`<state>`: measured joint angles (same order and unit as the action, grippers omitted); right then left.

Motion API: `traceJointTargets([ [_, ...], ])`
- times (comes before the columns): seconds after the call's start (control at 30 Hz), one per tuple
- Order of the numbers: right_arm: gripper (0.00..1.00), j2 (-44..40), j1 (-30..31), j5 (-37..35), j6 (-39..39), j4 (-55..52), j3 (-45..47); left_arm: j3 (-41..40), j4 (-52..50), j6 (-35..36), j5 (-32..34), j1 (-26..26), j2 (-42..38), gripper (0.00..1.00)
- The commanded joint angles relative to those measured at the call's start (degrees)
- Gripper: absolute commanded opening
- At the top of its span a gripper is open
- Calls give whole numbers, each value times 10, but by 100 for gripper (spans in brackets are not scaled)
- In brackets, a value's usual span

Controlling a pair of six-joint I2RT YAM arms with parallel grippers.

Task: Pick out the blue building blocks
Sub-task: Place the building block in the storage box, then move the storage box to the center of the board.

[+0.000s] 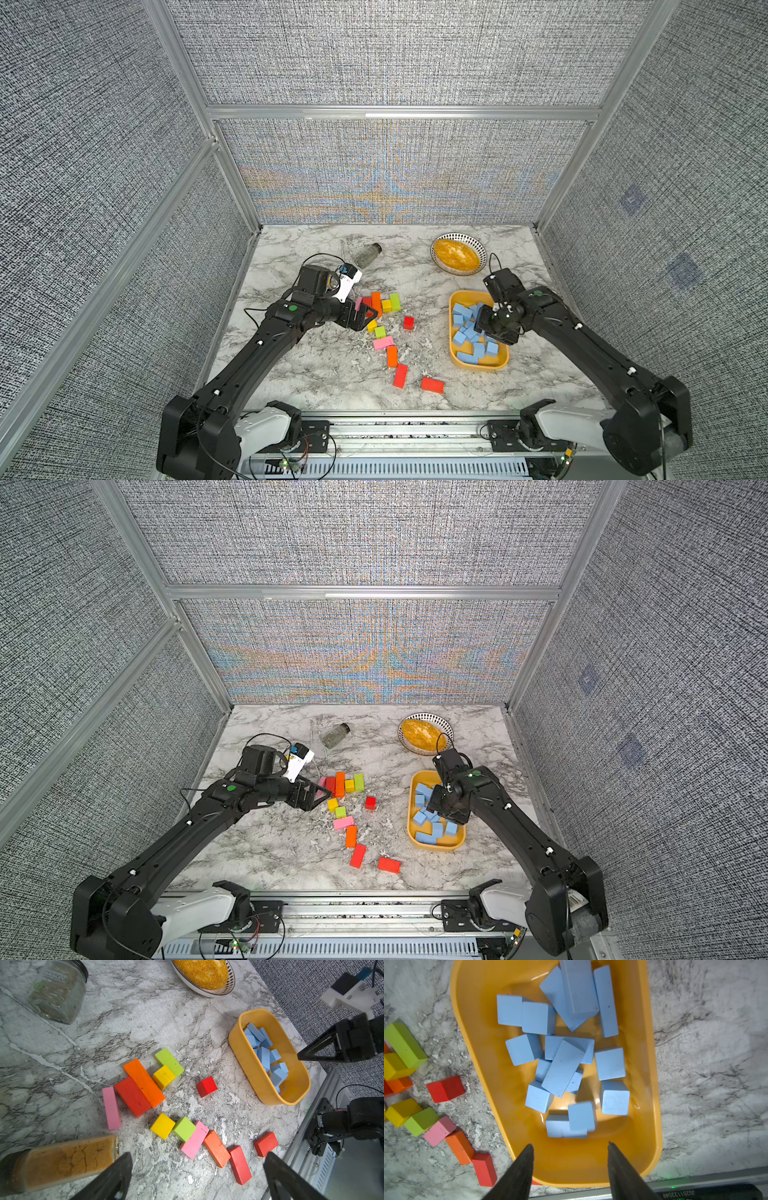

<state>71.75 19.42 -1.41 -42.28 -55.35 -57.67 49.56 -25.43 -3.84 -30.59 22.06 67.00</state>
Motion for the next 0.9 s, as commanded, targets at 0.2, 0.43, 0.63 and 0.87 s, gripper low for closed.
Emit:
traceJointTargets([
  [0.2, 74, 21, -181, 23, 134, 75, -10, 4, 6, 4, -7, 0, 1, 99],
  [0.43, 77, 81, -232, 119, 171, 169, 15, 7, 2, 12, -3, -4, 1, 100],
  [0.63, 77, 79, -173, 182, 132, 225, 55, 8, 6, 10, -3, -9, 8, 100],
  [0.87, 76, 91, -56, 176, 73, 244, 15, 9, 1, 8, 5, -9, 6, 99],
])
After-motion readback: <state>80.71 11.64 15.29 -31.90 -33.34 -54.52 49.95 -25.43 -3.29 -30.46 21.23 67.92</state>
